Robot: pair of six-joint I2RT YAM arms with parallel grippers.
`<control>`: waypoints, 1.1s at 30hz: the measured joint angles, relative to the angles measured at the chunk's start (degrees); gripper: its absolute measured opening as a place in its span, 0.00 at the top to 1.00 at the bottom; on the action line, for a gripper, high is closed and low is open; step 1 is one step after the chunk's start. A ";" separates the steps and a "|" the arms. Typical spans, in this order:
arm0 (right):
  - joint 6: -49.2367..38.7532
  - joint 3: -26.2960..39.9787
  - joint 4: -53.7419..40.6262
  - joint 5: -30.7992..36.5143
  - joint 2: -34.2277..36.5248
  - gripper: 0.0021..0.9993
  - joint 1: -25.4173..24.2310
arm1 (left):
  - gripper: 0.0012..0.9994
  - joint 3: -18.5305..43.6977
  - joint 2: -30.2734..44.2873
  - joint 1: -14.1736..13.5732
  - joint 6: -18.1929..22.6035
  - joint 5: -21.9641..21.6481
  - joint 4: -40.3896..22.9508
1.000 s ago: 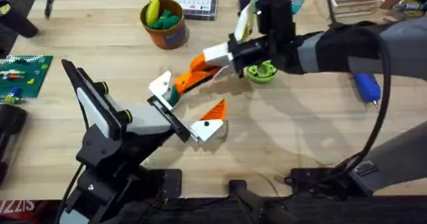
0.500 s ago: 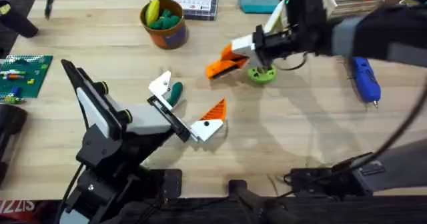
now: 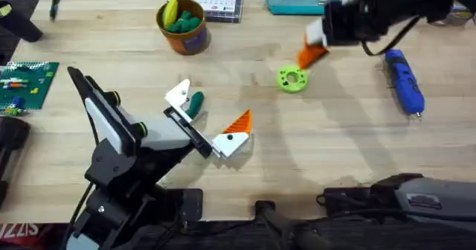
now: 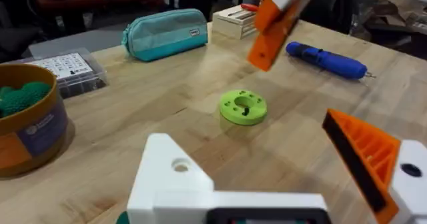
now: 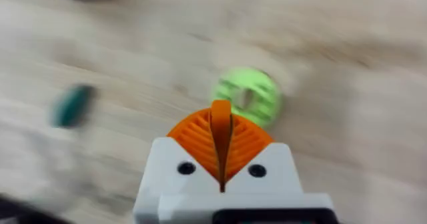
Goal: Pick up the gripper from the table and insert it into the empty holder that is missing its gripper. Then pick up a screw, insert it into the mounting hole, and use the screwdriver to tighten it. Finally, clean up the table by picking up the vegetable and placing it into the bucket.
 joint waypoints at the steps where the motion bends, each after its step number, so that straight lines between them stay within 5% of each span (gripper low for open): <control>1: -0.85 -0.02 -1.47 2.51 0.15 0.98 0.00 | 0.01 0.00 -0.02 0.00 0.00 -0.06 0.00; 10: -1.79 -3.24 0.24 12.23 2.43 0.98 -2.04 | 0.01 0.00 -0.02 0.00 0.00 -0.21 -0.02; 18: -0.70 -11.99 2.22 13.04 2.84 0.98 -5.06 | 0.01 0.00 -0.02 0.00 0.00 -0.36 -0.02; 33: 1.39 -12.47 3.22 11.61 4.60 0.98 -10.86 | 0.01 0.00 -0.02 0.00 0.00 -0.53 -0.02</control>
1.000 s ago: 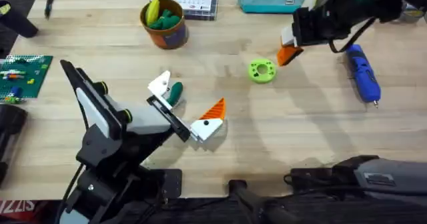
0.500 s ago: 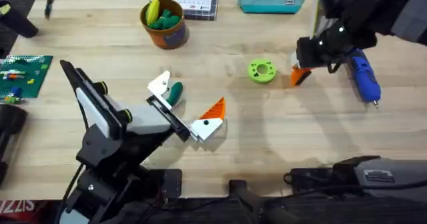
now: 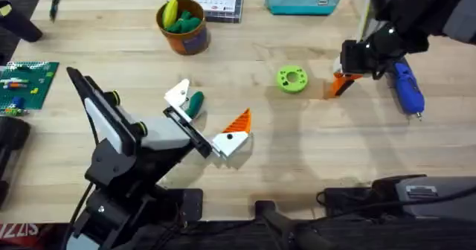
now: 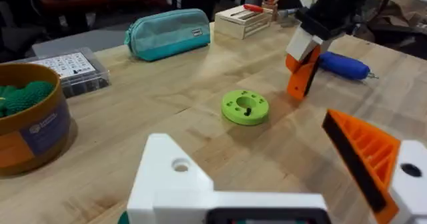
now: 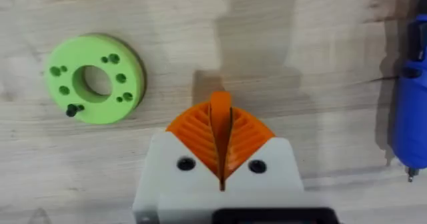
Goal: Pick up the gripper from the table and insert it into the empty holder that is missing its gripper. Then pick up a screw, insert it into the mounting hole, and use the screwdriver to tighten it. Finally, clean up the table by picking up the vegetable and placing it into the bucket.
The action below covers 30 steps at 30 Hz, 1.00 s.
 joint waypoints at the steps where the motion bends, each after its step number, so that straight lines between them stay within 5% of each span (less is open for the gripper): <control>1: 0.05 0.00 0.10 0.00 0.62 0.98 -0.26 | 0.01 0.00 0.00 0.00 0.00 0.00 0.00; 11: 0.25 0.70 0.61 0.30 2.70 0.96 -0.38 | 0.01 0.00 0.00 0.00 0.00 0.00 0.00; 14: 0.31 0.68 0.88 0.22 3.37 0.79 -0.38 | 0.01 0.00 0.00 0.00 0.00 -0.02 0.00; 23: 0.43 0.59 0.29 0.00 5.47 0.58 -0.38 | 0.01 0.00 0.00 0.00 0.00 -0.02 0.00; 27: 0.11 0.59 0.27 -0.15 4.94 0.38 -0.38 | 0.01 0.00 0.00 0.00 0.00 -0.02 0.00; 30: -0.36 0.59 0.27 -0.15 3.91 0.32 -0.38 | 0.01 0.00 0.00 0.00 0.00 -0.02 0.00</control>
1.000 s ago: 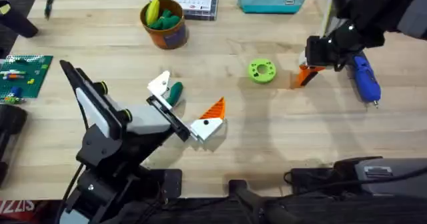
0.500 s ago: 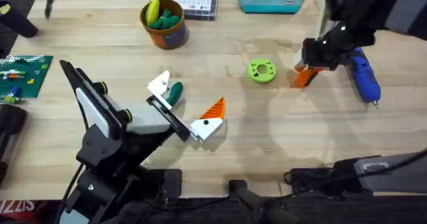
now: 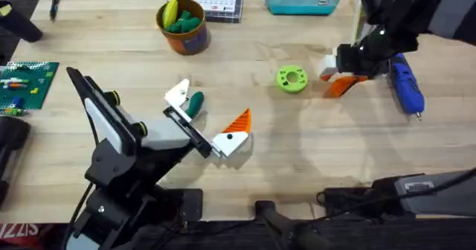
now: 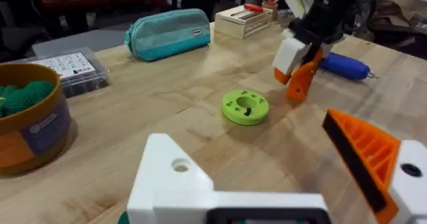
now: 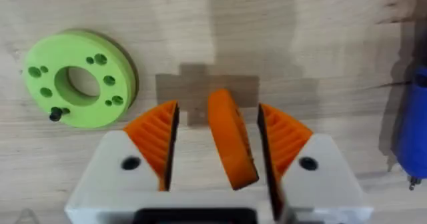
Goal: Pick up the gripper from the table and insert it into the empty holder that is missing its gripper. Then pick up a screw, insert it into the mounting hole, and use the screwdriver to tighten it. Finally, clean up the table by picking up the vegetable and placing it into the bucket.
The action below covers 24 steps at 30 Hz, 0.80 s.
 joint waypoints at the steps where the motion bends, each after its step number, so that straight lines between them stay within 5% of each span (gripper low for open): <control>1: -0.35 0.00 0.02 0.00 -0.37 0.28 0.00 | 0.01 0.00 0.00 0.00 0.00 0.00 0.00; 6: -1.73 0.00 -0.02 0.02 -1.24 0.01 0.00 | 0.01 0.00 0.00 0.00 0.00 0.00 0.00; 24: -24.72 4.81 -11.94 0.00 -2.20 0.01 0.00 | 0.01 0.00 0.00 0.00 0.00 0.00 0.00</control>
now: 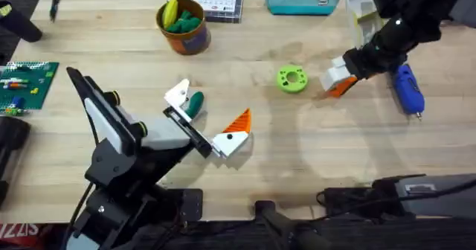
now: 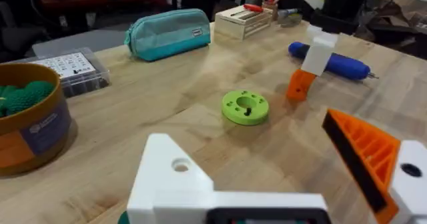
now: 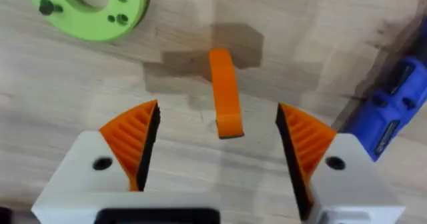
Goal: Pick up the gripper from the table and insert it into the empty holder that is missing its gripper. Then pick up a screw, insert it into the mounting hole, and use the screwdriver to tighten it. Finally, clean up the table by picking up the vegetable and placing it into the bucket.
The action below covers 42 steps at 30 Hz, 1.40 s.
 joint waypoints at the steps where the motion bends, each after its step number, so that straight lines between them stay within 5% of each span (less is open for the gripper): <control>1: -3.64 0.00 0.04 0.00 0.00 0.01 0.00 | 0.01 0.00 0.00 0.00 0.00 0.00 0.00; 13: -7.36 0.00 0.35 0.00 0.26 0.06 -1.74 | 0.01 0.00 0.02 0.00 0.00 0.00 0.00; 21: -8.51 0.00 0.62 -1.49 0.67 0.35 -1.77 | 0.01 0.00 0.00 0.00 0.00 0.00 0.00; 31: -8.63 -0.06 0.56 -2.21 1.14 0.37 -1.77 | 0.01 0.00 0.00 0.00 0.00 0.00 0.00; 42: -8.63 -0.33 0.73 -2.21 1.14 0.56 -1.77 | 0.01 0.00 0.00 0.00 0.00 0.00 0.00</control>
